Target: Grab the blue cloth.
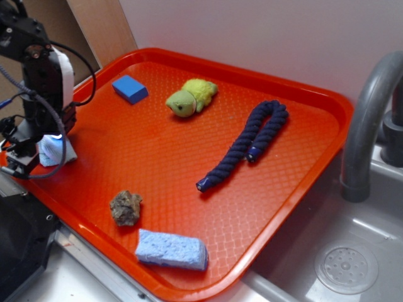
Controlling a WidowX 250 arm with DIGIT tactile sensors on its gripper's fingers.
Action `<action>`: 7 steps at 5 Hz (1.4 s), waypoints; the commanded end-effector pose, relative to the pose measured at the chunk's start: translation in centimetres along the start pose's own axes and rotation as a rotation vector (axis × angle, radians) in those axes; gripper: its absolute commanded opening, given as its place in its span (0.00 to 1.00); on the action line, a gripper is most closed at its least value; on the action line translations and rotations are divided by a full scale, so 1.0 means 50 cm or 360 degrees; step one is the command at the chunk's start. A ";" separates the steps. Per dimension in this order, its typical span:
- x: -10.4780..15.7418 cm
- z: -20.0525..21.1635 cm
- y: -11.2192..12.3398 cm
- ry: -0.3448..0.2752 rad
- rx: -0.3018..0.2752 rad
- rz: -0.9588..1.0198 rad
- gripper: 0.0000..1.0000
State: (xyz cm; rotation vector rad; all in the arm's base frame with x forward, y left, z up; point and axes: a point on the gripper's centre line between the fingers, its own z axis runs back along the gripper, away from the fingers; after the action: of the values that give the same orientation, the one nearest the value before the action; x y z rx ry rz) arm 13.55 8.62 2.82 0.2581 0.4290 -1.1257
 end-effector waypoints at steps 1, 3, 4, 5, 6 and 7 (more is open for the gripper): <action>0.003 -0.015 0.011 -0.0061 0.0068 0.0178 0.00; 0.048 0.029 0.070 -0.0176 0.0276 0.0569 0.00; 0.078 0.155 0.110 -0.0382 0.0291 0.1004 0.00; 0.107 0.299 0.137 -0.0525 0.0218 0.1431 0.00; 0.152 0.393 0.142 -0.0452 0.0071 0.1803 0.00; 0.147 0.488 0.160 -0.0469 -0.0139 0.2175 0.00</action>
State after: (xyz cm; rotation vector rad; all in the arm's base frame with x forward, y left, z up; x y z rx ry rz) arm 27.54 -5.19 19.12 0.2553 0.0220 0.1819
